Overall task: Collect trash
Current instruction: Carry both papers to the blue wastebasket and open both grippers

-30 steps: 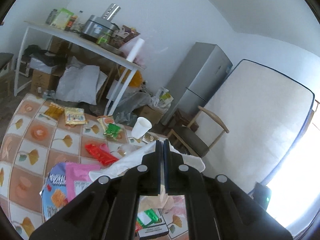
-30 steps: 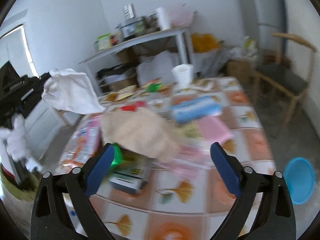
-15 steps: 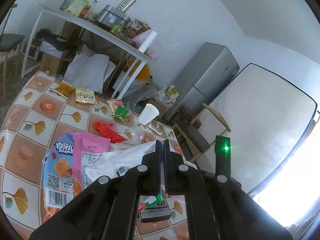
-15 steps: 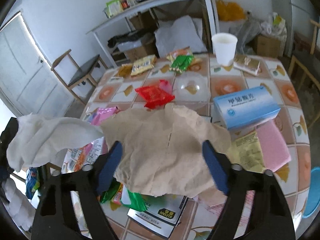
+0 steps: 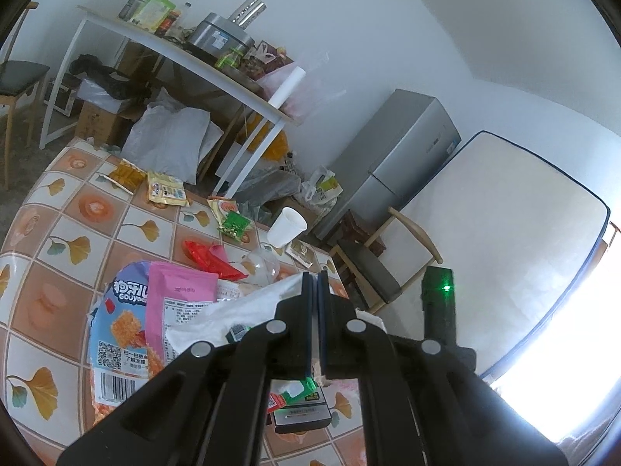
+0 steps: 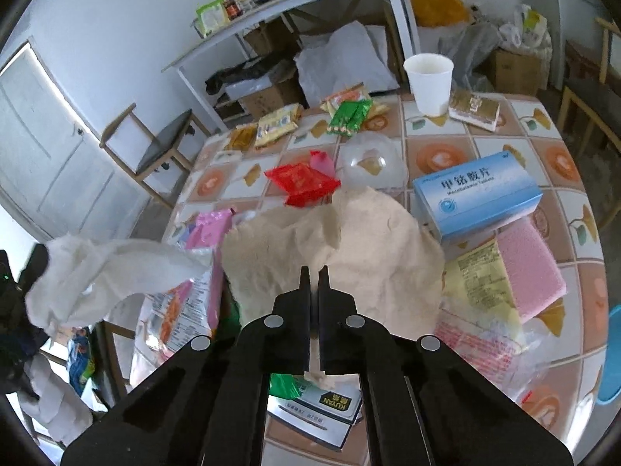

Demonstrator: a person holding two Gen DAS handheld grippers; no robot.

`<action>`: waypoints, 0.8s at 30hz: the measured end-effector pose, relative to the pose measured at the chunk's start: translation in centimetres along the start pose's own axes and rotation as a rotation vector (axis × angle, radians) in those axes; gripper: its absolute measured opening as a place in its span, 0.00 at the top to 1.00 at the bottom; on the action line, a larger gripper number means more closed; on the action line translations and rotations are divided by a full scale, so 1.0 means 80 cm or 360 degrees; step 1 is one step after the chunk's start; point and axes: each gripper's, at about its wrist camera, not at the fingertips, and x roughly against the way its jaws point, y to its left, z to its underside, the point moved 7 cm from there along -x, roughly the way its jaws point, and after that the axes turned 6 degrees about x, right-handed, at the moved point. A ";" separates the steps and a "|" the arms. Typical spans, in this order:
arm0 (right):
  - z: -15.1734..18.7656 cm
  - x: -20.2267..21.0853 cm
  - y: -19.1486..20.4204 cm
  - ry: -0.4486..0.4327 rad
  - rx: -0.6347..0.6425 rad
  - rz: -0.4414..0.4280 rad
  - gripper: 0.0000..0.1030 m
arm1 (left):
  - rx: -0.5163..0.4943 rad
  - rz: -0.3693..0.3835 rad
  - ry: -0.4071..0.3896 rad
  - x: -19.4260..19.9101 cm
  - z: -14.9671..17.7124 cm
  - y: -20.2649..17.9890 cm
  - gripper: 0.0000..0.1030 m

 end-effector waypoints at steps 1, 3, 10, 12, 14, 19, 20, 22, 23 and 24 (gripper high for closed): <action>-0.003 0.005 0.000 -0.0021 -0.0003 -0.0005 0.99 | 0.0001 0.0001 -0.0007 0.001 -0.001 0.000 0.98; -0.011 0.023 0.001 -0.0088 -0.0017 -0.0026 1.00 | 0.0000 0.0003 -0.0019 0.003 -0.004 -0.003 0.98; -0.028 0.090 -0.016 -0.0299 -0.0082 -0.0067 1.00 | -0.0023 0.0022 -0.0030 0.003 -0.003 -0.019 0.98; -0.028 0.108 -0.026 -0.0350 -0.0105 -0.0065 1.00 | -0.0038 0.0030 -0.0016 -0.001 -0.001 -0.028 0.98; -0.023 0.127 -0.041 -0.0402 -0.0135 -0.0046 1.00 | -0.0060 0.0044 0.0006 -0.007 0.003 -0.041 0.98; -0.003 0.171 -0.090 -0.0490 -0.0239 0.0024 1.00 | -0.0113 0.0117 0.0100 -0.038 0.022 -0.088 0.98; 0.004 0.181 -0.103 -0.0511 -0.0265 0.0045 1.00 | -0.0127 0.0144 0.0128 -0.051 0.028 -0.103 0.98; 0.017 0.200 -0.125 -0.0548 -0.0318 0.0089 1.00 | -0.0155 0.0187 0.0187 -0.071 0.040 -0.129 0.98; 0.024 0.210 -0.138 -0.0567 -0.0350 0.0108 1.00 | -0.0165 0.0203 0.0214 -0.080 0.046 -0.139 0.98; 0.030 0.219 -0.149 -0.0584 -0.0381 0.0127 1.00 | -0.0183 0.0232 0.0263 -0.095 0.055 -0.156 0.98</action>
